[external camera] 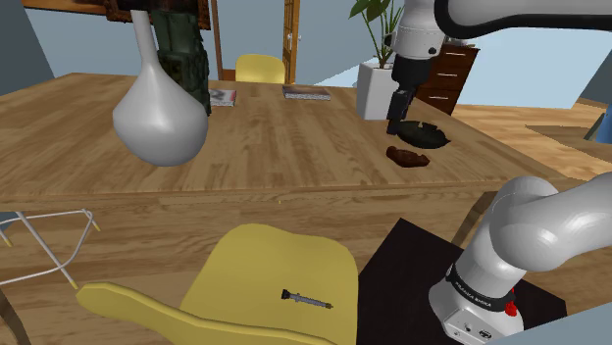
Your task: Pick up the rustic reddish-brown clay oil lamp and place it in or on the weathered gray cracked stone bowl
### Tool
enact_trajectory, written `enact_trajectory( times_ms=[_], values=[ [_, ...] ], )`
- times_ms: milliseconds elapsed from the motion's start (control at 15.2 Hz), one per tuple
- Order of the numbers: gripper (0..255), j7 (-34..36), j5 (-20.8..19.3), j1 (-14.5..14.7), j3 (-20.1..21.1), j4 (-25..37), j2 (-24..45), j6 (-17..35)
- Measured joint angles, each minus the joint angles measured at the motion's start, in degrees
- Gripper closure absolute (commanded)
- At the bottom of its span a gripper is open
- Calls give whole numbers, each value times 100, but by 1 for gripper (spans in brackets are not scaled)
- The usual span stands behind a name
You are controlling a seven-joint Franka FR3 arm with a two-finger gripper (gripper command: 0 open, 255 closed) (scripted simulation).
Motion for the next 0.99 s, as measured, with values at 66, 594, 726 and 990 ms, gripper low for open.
enact_trajectory(
  times_ms=[66,594,726,990],
  values=[
    [0,0,0,0,0,0,0,0],
    [0,-310,34,-180,-561,-710,-100,37],
    [0,-304,30,-184,-575,-883,-125,174],
    [0,-303,8,-195,-600,-1145,-168,390]
  ],
)
